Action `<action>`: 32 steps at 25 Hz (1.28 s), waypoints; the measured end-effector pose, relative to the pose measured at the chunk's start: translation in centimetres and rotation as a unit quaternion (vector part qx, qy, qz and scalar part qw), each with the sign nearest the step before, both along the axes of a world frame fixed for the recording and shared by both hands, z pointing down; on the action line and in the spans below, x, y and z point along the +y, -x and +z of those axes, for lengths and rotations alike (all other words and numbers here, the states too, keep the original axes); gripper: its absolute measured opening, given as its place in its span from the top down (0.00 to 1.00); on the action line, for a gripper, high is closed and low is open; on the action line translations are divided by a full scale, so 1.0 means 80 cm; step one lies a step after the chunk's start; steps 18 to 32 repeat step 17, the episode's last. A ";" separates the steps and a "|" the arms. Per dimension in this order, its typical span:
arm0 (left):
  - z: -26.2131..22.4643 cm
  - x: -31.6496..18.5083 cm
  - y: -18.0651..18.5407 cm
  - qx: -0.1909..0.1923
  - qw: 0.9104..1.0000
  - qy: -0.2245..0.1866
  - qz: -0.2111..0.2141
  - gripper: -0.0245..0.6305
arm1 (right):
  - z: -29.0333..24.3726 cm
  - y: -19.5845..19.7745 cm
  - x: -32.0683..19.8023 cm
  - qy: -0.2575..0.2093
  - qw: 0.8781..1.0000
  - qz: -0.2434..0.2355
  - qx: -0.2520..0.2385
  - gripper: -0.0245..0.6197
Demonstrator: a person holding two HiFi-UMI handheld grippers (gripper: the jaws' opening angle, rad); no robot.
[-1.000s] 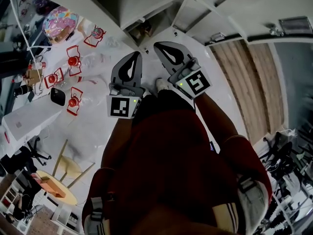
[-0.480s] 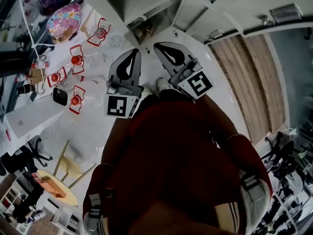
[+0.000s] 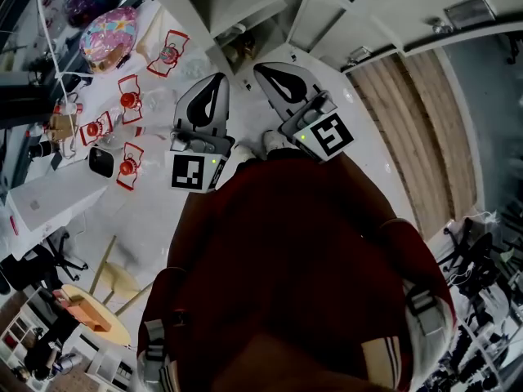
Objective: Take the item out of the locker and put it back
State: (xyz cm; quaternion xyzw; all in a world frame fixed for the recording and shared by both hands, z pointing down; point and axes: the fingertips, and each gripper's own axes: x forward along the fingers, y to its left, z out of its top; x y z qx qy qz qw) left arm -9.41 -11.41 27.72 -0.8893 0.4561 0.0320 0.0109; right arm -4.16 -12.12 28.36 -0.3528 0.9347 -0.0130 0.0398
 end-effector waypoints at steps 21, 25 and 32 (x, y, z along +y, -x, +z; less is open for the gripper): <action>-0.003 -0.001 0.000 -0.006 1.000 -0.003 0.014 0.95 | 0.001 0.003 0.000 0.000 1.000 0.003 0.008 0.97; -0.003 -0.001 0.000 -0.006 1.000 -0.003 0.014 0.95 | 0.001 0.003 0.000 0.000 1.000 0.003 0.008 0.97; -0.003 -0.001 0.000 -0.006 1.000 -0.003 0.014 0.95 | 0.001 0.003 0.000 0.000 1.000 0.003 0.008 0.97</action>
